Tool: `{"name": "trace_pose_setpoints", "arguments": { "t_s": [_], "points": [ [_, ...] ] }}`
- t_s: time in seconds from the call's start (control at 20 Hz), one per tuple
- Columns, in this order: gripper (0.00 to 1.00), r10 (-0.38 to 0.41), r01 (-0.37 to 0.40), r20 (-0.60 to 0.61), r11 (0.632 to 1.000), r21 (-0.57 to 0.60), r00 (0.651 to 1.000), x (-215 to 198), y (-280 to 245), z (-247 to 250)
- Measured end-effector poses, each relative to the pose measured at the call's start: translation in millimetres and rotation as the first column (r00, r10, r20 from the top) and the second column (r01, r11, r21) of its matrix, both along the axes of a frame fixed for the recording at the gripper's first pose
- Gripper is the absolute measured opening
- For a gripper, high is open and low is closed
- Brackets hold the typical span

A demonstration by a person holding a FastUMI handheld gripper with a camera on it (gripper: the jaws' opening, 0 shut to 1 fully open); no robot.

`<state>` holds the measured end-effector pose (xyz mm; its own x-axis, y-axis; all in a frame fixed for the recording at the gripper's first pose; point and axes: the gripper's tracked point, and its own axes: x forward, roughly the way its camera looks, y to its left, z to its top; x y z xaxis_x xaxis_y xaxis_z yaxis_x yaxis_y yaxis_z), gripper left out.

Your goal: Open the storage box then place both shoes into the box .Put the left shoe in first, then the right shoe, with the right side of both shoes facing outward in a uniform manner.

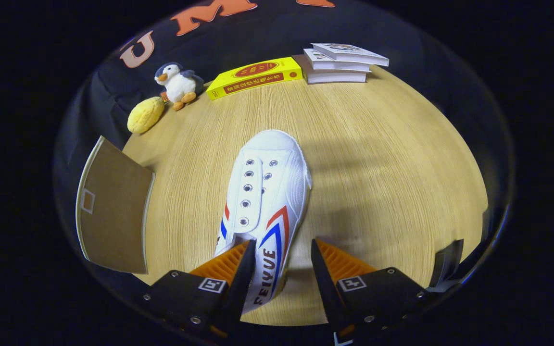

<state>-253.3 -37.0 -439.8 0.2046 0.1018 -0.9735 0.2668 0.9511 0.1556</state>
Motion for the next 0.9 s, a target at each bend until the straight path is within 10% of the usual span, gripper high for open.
{"name": "trace_pose_setpoints", "arguments": {
  "t_s": [0.15, 0.45, 0.9],
  "points": [
    [0.39, -0.079, 0.081, -0.03, 0.995, 0.059, 0.996, 0.7, 2.2, -0.1],
    [0.1, -0.156, 0.156, 0.003, 0.987, 0.029, 0.988, 5.1, -5.1, 5.4],
    [0.05, -0.187, 0.182, 0.069, 0.98, 0.077, 0.98, 39.7, 16.3, 55.6]
  ]
}}
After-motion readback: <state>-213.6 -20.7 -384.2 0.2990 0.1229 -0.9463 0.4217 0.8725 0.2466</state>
